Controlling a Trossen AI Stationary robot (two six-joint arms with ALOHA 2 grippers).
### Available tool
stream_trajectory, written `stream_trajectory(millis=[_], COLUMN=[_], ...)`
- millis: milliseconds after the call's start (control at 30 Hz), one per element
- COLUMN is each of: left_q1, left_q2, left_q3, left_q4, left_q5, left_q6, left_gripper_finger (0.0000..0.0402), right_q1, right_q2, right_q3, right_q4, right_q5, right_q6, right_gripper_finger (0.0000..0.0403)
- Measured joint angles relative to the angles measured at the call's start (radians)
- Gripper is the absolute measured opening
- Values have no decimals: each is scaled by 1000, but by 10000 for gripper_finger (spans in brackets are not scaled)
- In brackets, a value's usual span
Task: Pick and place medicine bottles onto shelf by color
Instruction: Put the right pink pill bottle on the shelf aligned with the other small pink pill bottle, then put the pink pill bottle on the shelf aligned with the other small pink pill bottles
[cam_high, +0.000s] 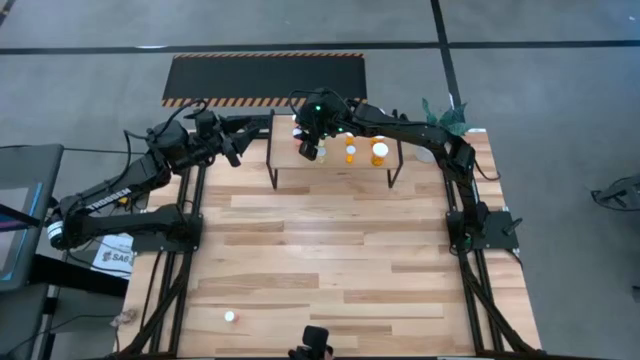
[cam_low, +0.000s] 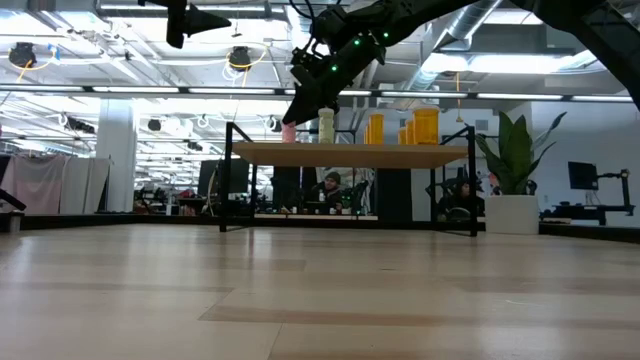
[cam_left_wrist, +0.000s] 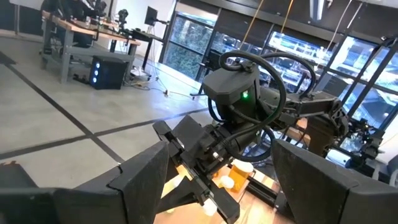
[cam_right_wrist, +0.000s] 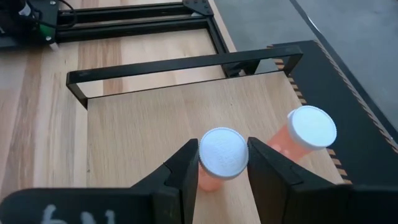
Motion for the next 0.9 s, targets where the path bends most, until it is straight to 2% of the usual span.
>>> stream_trajectory(millis=[500, 900], left_q1=[0, 0], left_q2=[0, 0], left_q3=[0, 0], left_q4=[0, -1], left_q5=[1, 3], left_q6=[-5, 2], left_gripper_finger=[275, 275], right_q1=[0, 0], right_q2=[0, 0], right_q3=[0, 0], right_q4=[24, 17], right_q5=[0, 0], right_q6=[0, 0], right_gripper_finger=[142, 216])
